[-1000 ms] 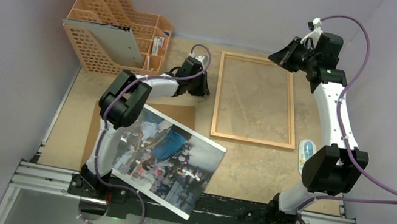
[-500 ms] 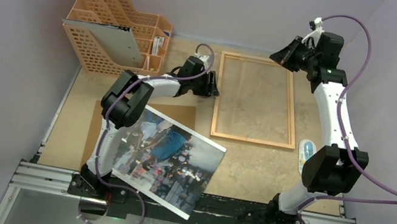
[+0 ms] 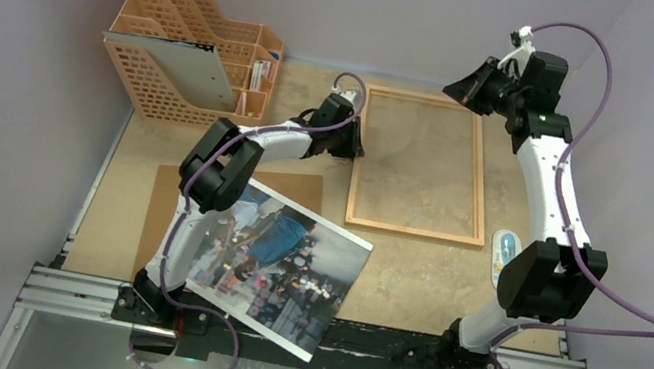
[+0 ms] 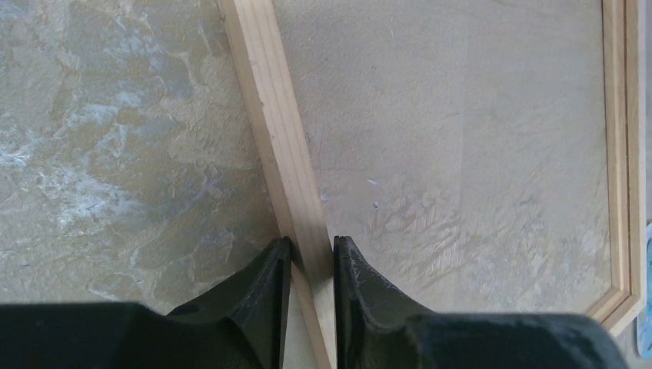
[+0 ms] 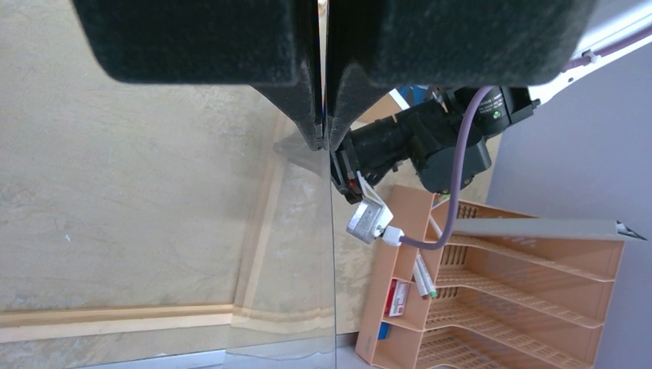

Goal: Put the photo into the frame
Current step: Place the photo frame item in the photo frame.

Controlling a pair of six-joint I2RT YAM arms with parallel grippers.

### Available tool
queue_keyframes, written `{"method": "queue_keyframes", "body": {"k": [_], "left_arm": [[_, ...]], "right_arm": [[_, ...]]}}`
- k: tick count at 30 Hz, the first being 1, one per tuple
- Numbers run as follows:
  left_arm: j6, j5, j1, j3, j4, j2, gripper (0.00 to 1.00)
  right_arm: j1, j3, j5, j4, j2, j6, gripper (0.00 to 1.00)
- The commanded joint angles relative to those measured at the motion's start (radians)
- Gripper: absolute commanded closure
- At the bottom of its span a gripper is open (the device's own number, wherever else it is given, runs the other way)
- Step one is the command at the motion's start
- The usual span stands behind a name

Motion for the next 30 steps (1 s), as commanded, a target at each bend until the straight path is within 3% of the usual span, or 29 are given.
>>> {"method": "queue_keyframes", "body": {"k": [1, 11, 21, 25, 30], "left_arm": [[0.015, -0.068, 0.045, -0.026, -0.122, 0.028, 0.86], [0.027, 0.111, 0.131, -0.1, -0.105, -0.028, 0.86], [0.004, 0.223, 0.162, -0.129, -0.057, -0.085, 0.66], [0.0, 0.218, 0.166, -0.133, -0.047, -0.114, 0.59], [0.021, 0.157, 0.171, -0.144, -0.057, -0.155, 0.52]], "right_arm": [[0.001, 0.005, -0.064, 0.066, -0.051, 0.034, 1.0], [0.001, -0.035, -0.212, 0.189, -0.004, 0.126, 1.0], [0.001, -0.152, -0.167, 0.205, 0.036, 0.23, 1.0], [-0.025, -0.251, -0.186, 0.352, 0.044, 0.328, 1.0], [-0.061, -0.273, -0.205, 0.371, 0.118, 0.345, 1.0]]}}
